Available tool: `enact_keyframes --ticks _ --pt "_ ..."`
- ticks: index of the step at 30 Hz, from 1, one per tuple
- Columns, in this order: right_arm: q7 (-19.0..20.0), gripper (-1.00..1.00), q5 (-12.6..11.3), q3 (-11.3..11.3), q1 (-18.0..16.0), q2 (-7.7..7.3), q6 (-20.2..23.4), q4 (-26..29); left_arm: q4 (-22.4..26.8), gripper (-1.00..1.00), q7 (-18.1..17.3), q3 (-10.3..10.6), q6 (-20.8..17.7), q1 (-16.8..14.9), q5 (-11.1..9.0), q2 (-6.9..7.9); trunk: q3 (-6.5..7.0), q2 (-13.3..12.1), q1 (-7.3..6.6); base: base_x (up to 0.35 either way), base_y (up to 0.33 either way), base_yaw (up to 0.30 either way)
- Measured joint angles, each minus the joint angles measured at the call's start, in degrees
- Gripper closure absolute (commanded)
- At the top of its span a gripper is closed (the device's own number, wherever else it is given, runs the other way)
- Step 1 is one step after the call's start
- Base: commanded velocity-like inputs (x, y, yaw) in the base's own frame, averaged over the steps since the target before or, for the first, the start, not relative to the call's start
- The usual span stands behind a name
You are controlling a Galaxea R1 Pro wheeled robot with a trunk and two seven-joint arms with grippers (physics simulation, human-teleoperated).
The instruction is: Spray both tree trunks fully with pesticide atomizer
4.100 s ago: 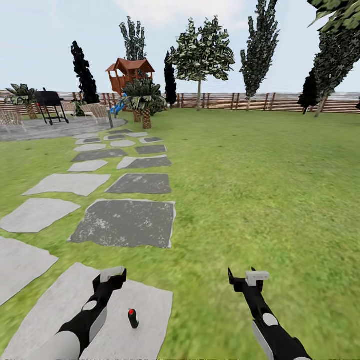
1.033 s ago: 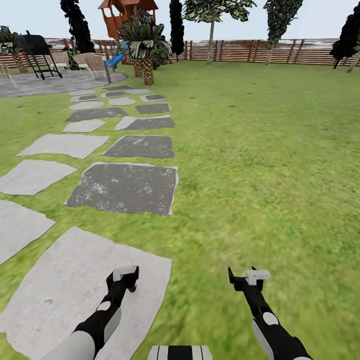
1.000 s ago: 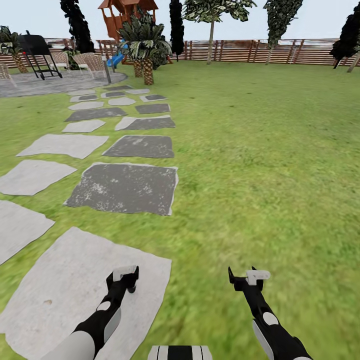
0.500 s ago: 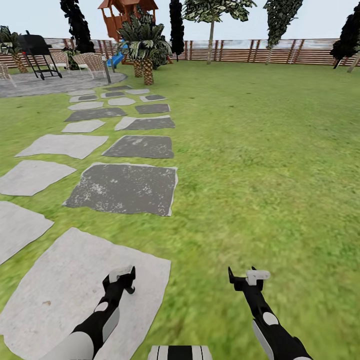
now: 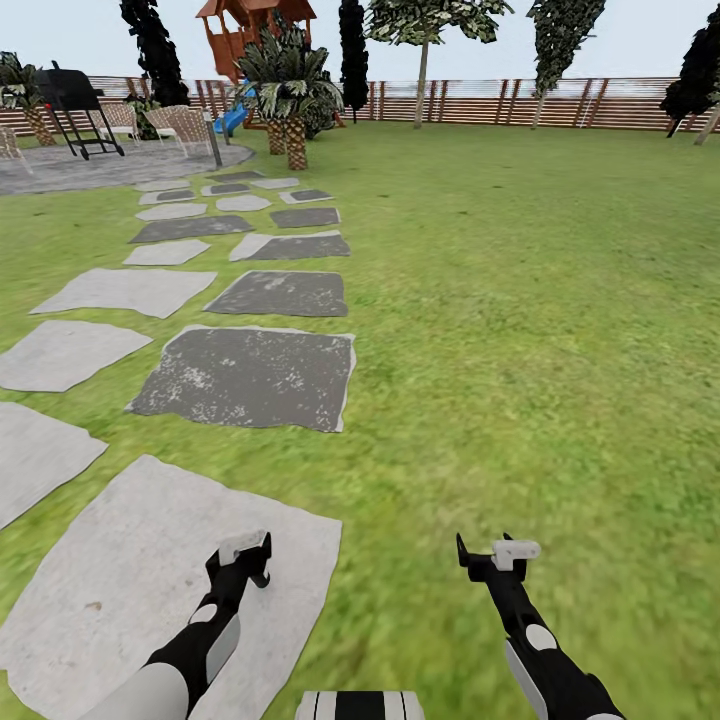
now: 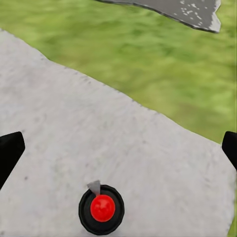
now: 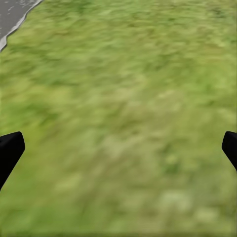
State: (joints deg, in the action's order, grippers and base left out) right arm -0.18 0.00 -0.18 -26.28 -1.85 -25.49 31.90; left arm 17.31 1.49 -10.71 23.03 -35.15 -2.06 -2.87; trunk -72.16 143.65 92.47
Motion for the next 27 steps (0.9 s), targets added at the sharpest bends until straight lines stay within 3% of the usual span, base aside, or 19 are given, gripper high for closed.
enact_keyframes --ticks 5,17,27 --pt "0.0 -1.0 0.0 0.0 0.0 0.0 0.0 0.0 -0.01 -1.0 0.0 -0.01 0.0 -0.01 -0.1 -0.03 0.0 0.0 0.0 0.0 0.0 0.0" --pt "0.0 -1.0 -0.03 0.0 0.0 0.0 0.0 0.0 -0.04 -1.0 0.0 -0.1 0.12 -0.01 -0.07 -0.08 -3.29 0.16 0.31 0.0 0.0 0.0" --pt "0.0 -1.0 -0.04 -0.01 0.0 0.0 0.0 0.0 0.46 -1.0 0.05 -0.24 0.17 -0.01 -0.18 -0.2 -3.98 0.16 0.31 0.0 0.0 0.0"
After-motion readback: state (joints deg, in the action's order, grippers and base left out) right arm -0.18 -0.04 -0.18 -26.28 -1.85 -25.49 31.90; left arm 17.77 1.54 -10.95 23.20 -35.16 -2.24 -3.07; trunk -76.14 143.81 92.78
